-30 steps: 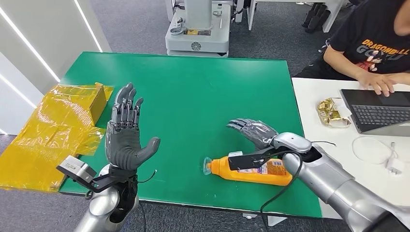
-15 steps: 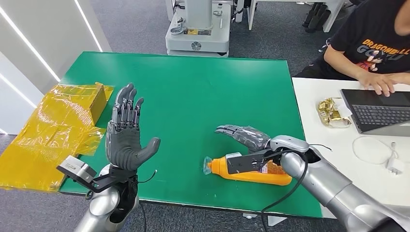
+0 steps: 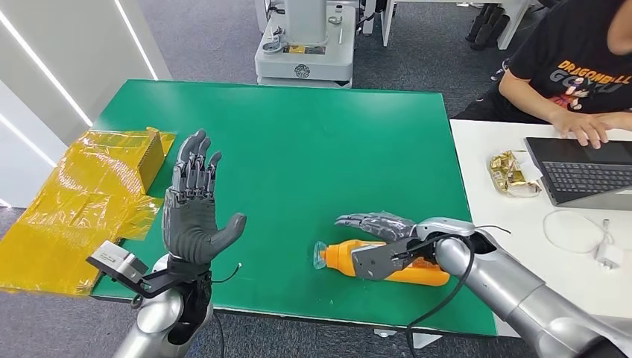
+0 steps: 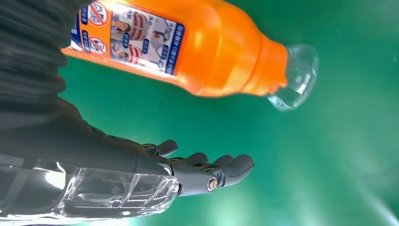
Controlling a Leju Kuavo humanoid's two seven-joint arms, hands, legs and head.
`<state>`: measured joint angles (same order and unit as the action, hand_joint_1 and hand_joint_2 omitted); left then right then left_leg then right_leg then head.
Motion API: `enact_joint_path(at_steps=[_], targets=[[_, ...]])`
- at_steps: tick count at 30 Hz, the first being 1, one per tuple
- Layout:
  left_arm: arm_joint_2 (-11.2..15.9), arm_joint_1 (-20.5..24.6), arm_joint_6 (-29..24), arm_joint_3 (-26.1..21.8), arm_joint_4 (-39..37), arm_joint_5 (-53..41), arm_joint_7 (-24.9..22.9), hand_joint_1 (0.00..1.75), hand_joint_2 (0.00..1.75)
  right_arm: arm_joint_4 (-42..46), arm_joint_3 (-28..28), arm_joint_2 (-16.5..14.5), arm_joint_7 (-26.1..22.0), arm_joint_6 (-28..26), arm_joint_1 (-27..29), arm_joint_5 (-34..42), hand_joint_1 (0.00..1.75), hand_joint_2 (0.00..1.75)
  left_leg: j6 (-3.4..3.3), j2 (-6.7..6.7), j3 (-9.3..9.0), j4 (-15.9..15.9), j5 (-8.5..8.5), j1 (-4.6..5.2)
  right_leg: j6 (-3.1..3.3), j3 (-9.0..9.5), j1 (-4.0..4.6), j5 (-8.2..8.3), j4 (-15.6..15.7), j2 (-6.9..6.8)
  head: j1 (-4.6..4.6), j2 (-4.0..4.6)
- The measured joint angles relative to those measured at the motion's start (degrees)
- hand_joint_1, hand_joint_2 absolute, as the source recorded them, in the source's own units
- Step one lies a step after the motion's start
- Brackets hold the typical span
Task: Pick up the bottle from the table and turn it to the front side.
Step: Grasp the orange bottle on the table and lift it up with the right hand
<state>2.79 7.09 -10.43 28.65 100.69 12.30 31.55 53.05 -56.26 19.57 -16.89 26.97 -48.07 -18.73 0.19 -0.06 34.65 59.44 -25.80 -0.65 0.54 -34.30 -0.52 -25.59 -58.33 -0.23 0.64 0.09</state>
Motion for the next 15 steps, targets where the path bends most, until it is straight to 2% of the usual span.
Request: enact_joint_path(at_steps=[15], targets=[[0.55, 0.05, -0.62, 0.04, -0.03, 1.81, -0.25, 0.0, 1.75, -4.01, -5.51, 1.9, 5.03, 1.79, -1.03, -3.74, 0.0, 1.75, 0.0, 0.0, 0.0, 0.0, 0.0, 0.0, 0.0, 0.0, 0.0, 0.0, 0.01, 0.0, 0.01, 0.0]])
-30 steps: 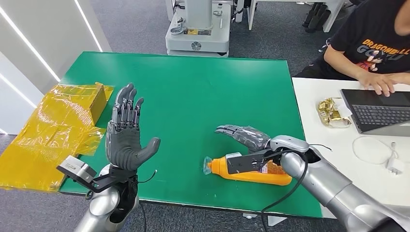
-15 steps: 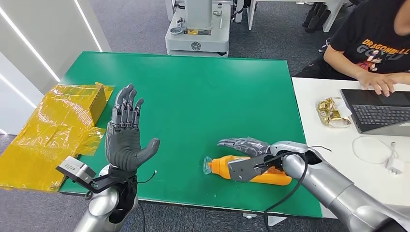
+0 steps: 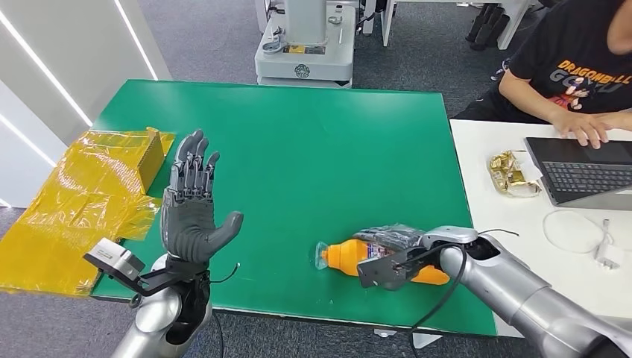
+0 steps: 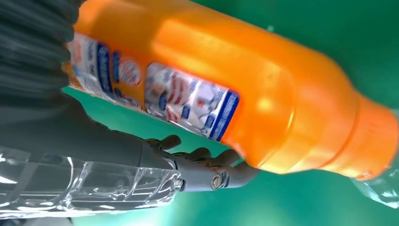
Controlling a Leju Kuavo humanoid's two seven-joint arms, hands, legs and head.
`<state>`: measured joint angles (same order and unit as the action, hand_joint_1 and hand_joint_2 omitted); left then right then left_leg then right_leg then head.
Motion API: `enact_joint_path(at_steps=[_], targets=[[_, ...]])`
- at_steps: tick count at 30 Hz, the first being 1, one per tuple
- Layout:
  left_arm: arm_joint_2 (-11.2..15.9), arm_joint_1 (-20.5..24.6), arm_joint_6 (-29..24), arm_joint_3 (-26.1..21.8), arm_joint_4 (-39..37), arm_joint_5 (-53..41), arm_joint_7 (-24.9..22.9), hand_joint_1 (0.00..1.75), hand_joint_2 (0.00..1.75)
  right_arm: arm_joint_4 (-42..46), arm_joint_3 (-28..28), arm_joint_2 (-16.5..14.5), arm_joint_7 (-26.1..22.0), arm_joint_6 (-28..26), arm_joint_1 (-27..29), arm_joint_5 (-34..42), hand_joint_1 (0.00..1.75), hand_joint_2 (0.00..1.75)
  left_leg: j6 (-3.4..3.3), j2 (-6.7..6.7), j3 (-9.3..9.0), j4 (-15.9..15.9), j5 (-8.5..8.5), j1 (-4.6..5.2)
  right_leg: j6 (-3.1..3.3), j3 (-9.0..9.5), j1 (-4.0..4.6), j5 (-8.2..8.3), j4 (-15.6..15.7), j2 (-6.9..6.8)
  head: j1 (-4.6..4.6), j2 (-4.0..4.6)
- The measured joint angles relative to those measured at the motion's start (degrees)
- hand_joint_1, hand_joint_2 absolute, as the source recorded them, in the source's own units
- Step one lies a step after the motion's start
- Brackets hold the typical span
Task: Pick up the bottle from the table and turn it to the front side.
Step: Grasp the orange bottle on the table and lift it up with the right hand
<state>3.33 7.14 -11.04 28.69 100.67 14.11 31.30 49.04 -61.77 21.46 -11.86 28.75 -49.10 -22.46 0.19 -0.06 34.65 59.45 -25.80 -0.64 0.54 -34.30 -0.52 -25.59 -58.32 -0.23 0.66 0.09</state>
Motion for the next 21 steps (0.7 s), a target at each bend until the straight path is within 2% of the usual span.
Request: enact_joint_path(at_steps=[10, 21], targets=[[0.3, 0.12, -0.36, 0.27, -0.61, 1.19, 0.07, 0.0, 1.75, -1.55, -4.06, 1.25, 4.02, 0.85, -2.01, -4.35, 0.0, 1.75, 0.0, -0.01, 0.01, 0.01, 0.0, 0.01, -0.01, 0.0, 0.0, 0.01, 0.0, 0.01, -0.01, 0.0], [-0.02, 0.1, 0.46, 0.33, -0.65, 0.61, -0.8, 0.0, 1.75, -1.54, -6.26, 2.37, 8.95, -3.23, -2.58, -9.0, 0.0, 1.75, 0.0, 0.0, 0.0, 0.01, 0.0, 0.0, -0.01, 0.0, 0.0, 0.01, 0.0, -0.01, -0.01, 0.0]])
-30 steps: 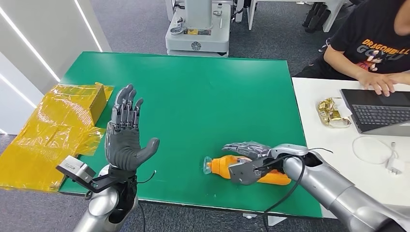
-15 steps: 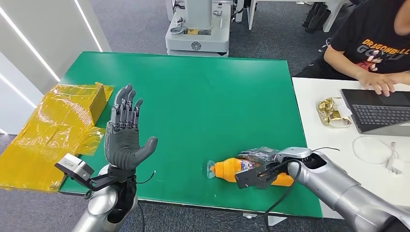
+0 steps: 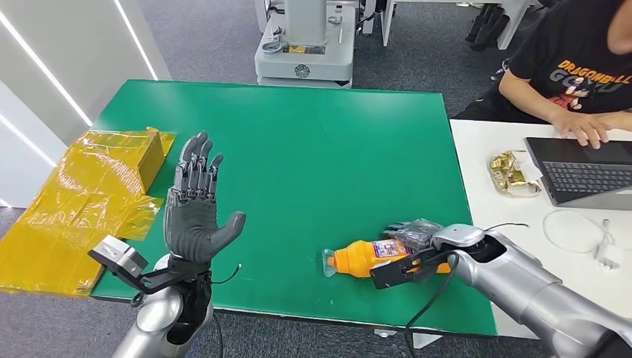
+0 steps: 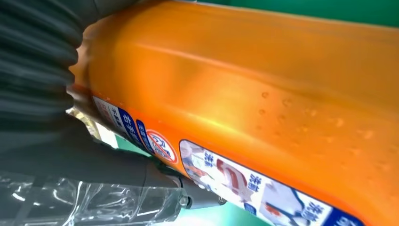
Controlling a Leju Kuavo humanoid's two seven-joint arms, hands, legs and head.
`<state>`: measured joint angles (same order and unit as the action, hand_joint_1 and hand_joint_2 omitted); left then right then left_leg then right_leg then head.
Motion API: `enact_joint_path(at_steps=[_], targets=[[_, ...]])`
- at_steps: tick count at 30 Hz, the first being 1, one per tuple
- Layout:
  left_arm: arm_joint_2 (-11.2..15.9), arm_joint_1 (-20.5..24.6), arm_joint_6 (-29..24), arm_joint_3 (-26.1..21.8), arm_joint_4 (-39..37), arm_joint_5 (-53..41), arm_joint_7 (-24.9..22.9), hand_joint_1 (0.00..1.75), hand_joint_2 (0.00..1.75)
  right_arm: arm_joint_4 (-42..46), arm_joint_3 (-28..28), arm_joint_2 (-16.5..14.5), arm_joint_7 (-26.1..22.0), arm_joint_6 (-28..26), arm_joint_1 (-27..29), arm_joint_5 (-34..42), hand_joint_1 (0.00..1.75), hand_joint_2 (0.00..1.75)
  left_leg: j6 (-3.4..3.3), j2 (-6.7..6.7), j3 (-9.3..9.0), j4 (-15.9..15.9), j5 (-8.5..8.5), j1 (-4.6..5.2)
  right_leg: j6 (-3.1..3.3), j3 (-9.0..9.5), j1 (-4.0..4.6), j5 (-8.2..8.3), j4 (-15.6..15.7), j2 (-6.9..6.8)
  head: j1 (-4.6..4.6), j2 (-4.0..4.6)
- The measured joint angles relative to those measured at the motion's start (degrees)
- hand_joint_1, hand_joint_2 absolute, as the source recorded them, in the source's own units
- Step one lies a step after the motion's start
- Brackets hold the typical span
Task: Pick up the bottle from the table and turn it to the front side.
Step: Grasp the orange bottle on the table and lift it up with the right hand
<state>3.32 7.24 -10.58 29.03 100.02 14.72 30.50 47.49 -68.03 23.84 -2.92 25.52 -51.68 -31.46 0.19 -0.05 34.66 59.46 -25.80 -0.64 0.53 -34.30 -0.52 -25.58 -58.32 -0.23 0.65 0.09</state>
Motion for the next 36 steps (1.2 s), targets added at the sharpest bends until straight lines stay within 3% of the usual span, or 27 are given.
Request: enact_joint_path(at_steps=[4, 5, 8, 9, 19, 27, 36], targets=[[-0.38, 0.0, 0.37, 0.0, 0.0, -0.15, -0.42, 0.0, 1.75, 0.64, -0.05, 0.75, 0.89, -0.81, 0.14, -0.89, 0.0, 1.75, 0.0, 0.0, 0.01, 0.01, 0.0, 0.01, 0.0, 0.0, -0.01, 0.0, 0.01, -0.01, -0.01, 0.0], [-0.47, 0.0, 0.39, 0.0, 0.0, -0.19, -0.5, 0.0, 1.75, 0.79, -0.05, 0.91, 0.99, -0.93, 0.15, -1.02, 0.36, 1.75, 0.0, 0.0, 0.01, 0.01, 0.0, 0.01, 0.0, 0.0, -0.01, 0.0, 0.01, -0.01, 0.0, 0.0], [-0.74, 0.01, 0.65, 0.0, 0.02, -0.41, -0.69, 0.0, 1.75, 1.26, -0.05, 1.31, 1.07, -1.07, 0.24, -1.27, 1.67, 1.75, 0.0, 0.0, 0.01, 0.01, 0.0, 0.01, -0.01, 0.0, -0.01, 0.0, 0.02, 0.0, 0.0, 0.0], [-0.85, 0.01, 0.79, 0.0, 0.01, -0.51, -0.81, 0.0, 1.75, 1.42, -0.05, 1.45, 0.98, -1.05, 0.29, -1.36, 1.75, 1.75, 0.0, 0.0, 0.01, 0.01, 0.0, 0.01, -0.01, 0.0, -0.01, 0.0, 0.02, 0.0, -0.01, 0.0], [-1.81, 0.0, 1.38, -0.01, 0.02, -1.42, -1.19, 0.0, 1.75, 2.12, 1.37, 1.78, 0.85, -5.78, 1.4, -4.31, 1.75, 1.75, 0.0, 0.02, 0.04, 0.0, 0.0, 0.0, -0.01, 0.01, 0.0, 0.0, 0.0, -0.03, 0.0, 0.0], [-2.22, -0.23, 1.04, -0.11, 0.02, -2.49, -1.21, 0.0, 1.75, 2.47, 8.39, -1.05, 1.41, -19.9, 5.98, -5.03, 1.75, 1.75, 0.0, 0.03, 0.06, 0.0, 0.0, -0.01, 0.0, 0.0, 0.01, 0.0, 0.0, -0.04, 0.0, 0.0], [-2.61, -1.17, 0.13, -0.17, 0.04, -2.74, -1.36, 0.0, 1.75, 8.07, 21.16, -4.22, 0.66, -40.31, 14.86, -1.27, 1.75, 1.75, 0.0, 0.14, 0.13, -0.02, 0.0, -0.01, -0.02, -0.04, 0.01, -0.02, 0.01, -0.18, -0.01, 0.0]])
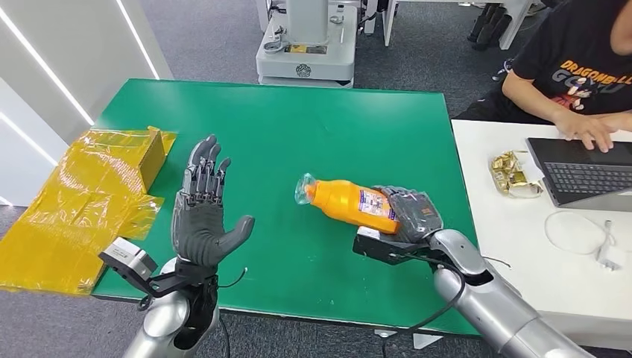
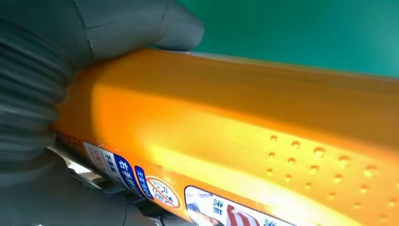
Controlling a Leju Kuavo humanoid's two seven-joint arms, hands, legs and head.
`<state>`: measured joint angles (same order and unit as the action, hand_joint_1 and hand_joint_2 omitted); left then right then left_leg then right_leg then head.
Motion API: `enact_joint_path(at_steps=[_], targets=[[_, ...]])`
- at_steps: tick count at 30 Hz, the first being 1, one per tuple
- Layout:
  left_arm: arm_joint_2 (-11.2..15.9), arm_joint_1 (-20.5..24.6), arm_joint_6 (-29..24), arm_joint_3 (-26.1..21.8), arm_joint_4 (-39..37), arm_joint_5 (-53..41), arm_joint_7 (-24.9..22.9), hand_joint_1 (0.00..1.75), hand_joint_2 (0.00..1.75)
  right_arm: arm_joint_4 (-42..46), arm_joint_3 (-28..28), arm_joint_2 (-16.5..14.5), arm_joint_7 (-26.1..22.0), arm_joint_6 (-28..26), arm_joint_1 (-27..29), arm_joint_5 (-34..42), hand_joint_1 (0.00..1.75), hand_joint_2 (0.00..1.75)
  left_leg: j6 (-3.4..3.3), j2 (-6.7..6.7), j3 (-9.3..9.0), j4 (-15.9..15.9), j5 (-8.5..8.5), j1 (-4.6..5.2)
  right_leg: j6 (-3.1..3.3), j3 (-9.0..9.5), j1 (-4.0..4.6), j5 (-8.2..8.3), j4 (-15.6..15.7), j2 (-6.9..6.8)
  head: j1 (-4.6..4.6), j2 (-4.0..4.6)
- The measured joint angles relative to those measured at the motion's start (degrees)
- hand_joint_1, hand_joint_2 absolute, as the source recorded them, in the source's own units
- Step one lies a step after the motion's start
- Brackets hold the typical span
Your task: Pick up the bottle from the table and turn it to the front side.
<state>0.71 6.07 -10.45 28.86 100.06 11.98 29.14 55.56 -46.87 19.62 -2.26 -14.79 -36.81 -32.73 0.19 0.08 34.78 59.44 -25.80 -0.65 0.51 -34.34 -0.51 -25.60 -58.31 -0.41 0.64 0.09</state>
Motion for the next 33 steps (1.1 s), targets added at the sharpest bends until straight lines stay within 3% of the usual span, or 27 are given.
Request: enact_joint_path(at_steps=[3, 7, 15, 21, 33], targets=[[-0.13, -0.04, -0.48, 0.02, 0.0, 0.14, -0.34, 0.0, 1.75, 2.42, 4.84, -1.0, -2.77, -5.87, 3.45, 5.03, 1.75, 1.75, 0.0, 0.03, 0.02, 0.0, 0.0, 0.0, 0.0, 0.0, 0.0, 0.0, 0.01, -0.04, -0.01, 0.0], [-0.12, -0.02, -0.77, 0.07, -0.05, 1.67, -0.69, 0.0, 1.75, 5.9, 10.24, -2.05, -6.31, -9.51, 8.12, 11.23, 1.75, 1.75, 0.0, 0.02, 0.03, 0.0, 0.0, 0.01, 0.0, -0.01, -0.01, 0.0, 0.03, -0.02, -0.01, 0.0], [-0.2, 0.61, 0.18, 1.43, -1.11, 5.29, -2.19, 0.0, 1.75, 12.53, 15.55, -3.38, -11.38, -13.55, 15.09, 13.15, 1.75, 1.75, 0.0, -0.04, 0.05, -0.01, -0.01, 0.0, 0.0, -0.08, 0.0, 0.0, 0.03, 0.06, 0.01, 0.0], [-0.69, 0.72, 2.69, 2.65, -1.31, 6.28, -3.94, 0.0, 1.75, 15.62, 16.51, -3.97, -11.59, -12.67, 17.3, 10.91, 1.75, 1.75, 0.0, -0.08, 0.06, -0.02, 0.0, 0.0, 0.0, -0.1, 0.0, 0.0, 0.03, 0.08, 0.0, 0.0], [-2.74, 2.74, 12.28, 4.32, -1.74, 10.13, -7.93, 0.0, 1.75, 18.0, 16.03, -5.03, -10.0, -2.83, 17.5, 7.2, 1.75, 1.75, 0.0, -0.08, 0.07, -0.01, 0.0, 0.01, 0.0, -0.09, -0.01, 0.01, 0.03, 0.08, 0.01, 0.0]])
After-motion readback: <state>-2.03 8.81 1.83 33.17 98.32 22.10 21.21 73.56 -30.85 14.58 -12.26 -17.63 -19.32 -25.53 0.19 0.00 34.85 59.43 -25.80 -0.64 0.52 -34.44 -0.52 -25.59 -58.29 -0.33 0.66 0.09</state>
